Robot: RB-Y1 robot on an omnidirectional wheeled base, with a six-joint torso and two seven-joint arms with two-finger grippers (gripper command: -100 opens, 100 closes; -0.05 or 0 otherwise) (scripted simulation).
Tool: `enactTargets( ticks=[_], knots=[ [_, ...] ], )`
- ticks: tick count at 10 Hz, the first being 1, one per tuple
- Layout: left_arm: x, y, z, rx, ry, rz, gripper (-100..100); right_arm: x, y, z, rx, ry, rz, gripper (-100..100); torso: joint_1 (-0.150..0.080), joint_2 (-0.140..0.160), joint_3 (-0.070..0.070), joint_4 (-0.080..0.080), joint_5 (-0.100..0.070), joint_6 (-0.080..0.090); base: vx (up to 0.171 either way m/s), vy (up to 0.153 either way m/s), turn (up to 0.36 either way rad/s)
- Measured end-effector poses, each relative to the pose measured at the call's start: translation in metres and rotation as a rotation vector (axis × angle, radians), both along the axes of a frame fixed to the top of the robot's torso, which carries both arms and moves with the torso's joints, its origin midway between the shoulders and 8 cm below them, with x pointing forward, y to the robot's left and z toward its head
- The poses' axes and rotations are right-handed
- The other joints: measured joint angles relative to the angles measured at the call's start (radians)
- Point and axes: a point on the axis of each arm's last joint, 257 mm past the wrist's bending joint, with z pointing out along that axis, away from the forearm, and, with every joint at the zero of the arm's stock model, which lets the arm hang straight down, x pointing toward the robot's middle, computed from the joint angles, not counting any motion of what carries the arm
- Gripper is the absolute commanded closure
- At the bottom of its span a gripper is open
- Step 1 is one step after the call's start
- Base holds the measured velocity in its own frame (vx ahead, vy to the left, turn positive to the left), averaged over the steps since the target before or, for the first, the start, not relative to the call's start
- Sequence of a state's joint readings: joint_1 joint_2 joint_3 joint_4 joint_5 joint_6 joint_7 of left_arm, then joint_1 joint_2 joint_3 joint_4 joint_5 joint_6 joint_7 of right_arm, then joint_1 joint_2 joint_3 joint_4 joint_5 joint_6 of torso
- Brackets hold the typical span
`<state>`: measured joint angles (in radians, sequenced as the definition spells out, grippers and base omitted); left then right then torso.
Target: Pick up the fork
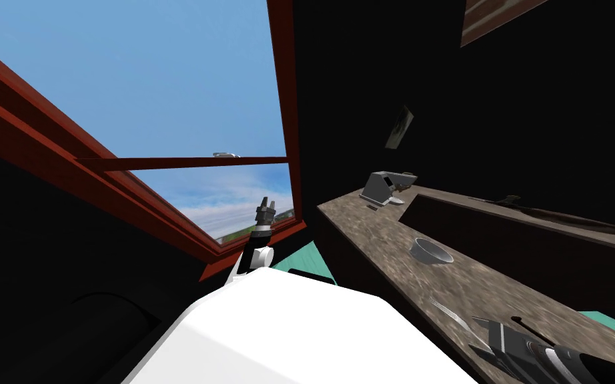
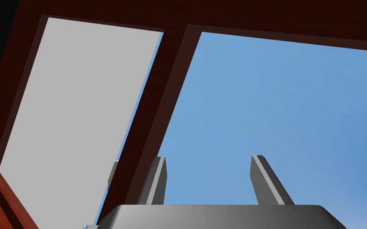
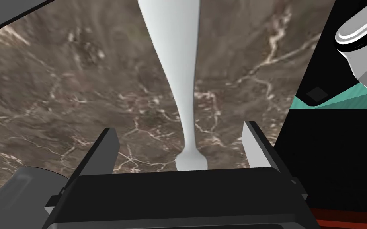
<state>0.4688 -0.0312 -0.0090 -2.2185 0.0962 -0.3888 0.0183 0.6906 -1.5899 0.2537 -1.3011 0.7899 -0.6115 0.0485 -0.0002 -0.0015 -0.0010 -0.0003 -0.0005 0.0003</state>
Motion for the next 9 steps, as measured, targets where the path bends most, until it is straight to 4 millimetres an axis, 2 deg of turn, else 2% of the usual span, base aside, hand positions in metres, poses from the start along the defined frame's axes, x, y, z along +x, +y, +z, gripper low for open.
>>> enactTargets(
  ticks=[4,5,6,8,9],
  knots=[
    [0.0,0.0,0.0,0.0,0.0,0.0,0,0.0,0.001,0.0,0.001,0.001,0.002,100,0.0,0.001,0.0,0.0,0.0,0.001,0.0,0.0,0.0],
    [0.0,0.0,0.0,0.0,0.0,0.0,0,0.0,0.001,0.0,0.001,0.001,0.002,0,0.0,0.001,0.001,0.0,0.0,0.001,0.0,0.0,0.0],
    [0.0,0.0,0.0,0.0,0.0,0.0,0,0.0,0.001,0.0,0.001,0.001,0.002,100,0.0,0.001,0.001,0.0,0.0,0.001,-0.019,0.007,-0.127],
    [0.0,0.0,0.0,0.0,0.0,0.0,0,0.012,0.001,0.012,-0.001,0.002,0.017,100,0.001,0.003,0.002,0.001,0.001,0.002,-0.021,0.009,-0.072],
    [0.0,0.0,0.0,0.0,0.0,0.0,0,0.012,0.001,0.012,0.0,0.003,0.018,0,0.001,0.003,0.002,0.001,0.001,0.002,0.0,0.0,0.0]
  ],
)
